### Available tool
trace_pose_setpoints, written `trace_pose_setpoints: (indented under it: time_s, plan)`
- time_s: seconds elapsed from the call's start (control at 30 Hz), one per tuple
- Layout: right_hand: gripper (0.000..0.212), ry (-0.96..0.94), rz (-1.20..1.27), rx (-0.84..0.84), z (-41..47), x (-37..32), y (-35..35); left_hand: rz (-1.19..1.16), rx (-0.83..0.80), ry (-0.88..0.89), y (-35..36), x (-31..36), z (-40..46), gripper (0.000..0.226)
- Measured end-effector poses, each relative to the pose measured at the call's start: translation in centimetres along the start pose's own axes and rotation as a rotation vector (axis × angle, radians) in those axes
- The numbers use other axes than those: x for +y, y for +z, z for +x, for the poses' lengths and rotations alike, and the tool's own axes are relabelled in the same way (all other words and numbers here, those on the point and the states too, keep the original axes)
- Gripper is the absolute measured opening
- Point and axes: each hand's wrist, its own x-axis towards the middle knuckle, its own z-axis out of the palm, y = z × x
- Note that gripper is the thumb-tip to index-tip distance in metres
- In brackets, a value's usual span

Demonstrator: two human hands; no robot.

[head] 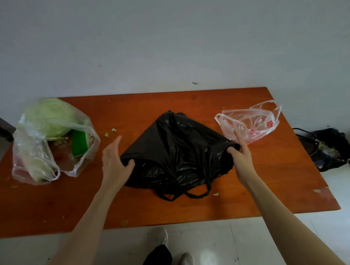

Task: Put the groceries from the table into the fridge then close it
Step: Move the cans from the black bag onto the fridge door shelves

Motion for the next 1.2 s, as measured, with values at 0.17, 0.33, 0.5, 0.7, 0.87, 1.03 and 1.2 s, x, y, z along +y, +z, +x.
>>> trace_pose_setpoints:
  time_s: [0.17, 0.33, 0.5, 0.7, 0.87, 1.03, 1.2]
  plan:
    - [0.056, -0.399, -0.609, -0.139, -0.6, 0.0, 0.6, 0.580, -0.305, 0.480, 1.8, 2.7, 1.2, 0.060]
    - [0.016, -0.061, -0.338, -0.144, 0.0, -1.4, 0.8, 0.298, -0.481, 0.332, 1.5, 4.6, 3.7, 0.017]
    - [0.026, 0.588, 0.322, -0.022, 4.5, -3.4, 1.9, -0.188, -0.638, -0.269, -0.2, 6.8, 10.9, 0.022]
    - [0.035, 0.765, 0.386, -0.005, 8.4, -3.7, 3.4, -0.479, -0.831, -0.629, -1.3, 5.3, 17.9, 0.022]
    - [0.016, 0.731, 0.665, 0.100, 10.2, -2.6, 4.3, -0.874, -0.495, -0.739, -0.4, 3.1, 20.2, 0.027]
    - [0.035, 0.630, 0.637, 0.112, 12.2, -2.3, 5.0, -1.036, -0.495, -0.792, 1.6, 4.1, 21.8, 0.027]
    - [0.076, 0.433, -0.021, 0.142, 13.2, -1.7, 5.3, -0.591, -0.584, -0.730, 2.6, 3.1, 23.7, 0.061]
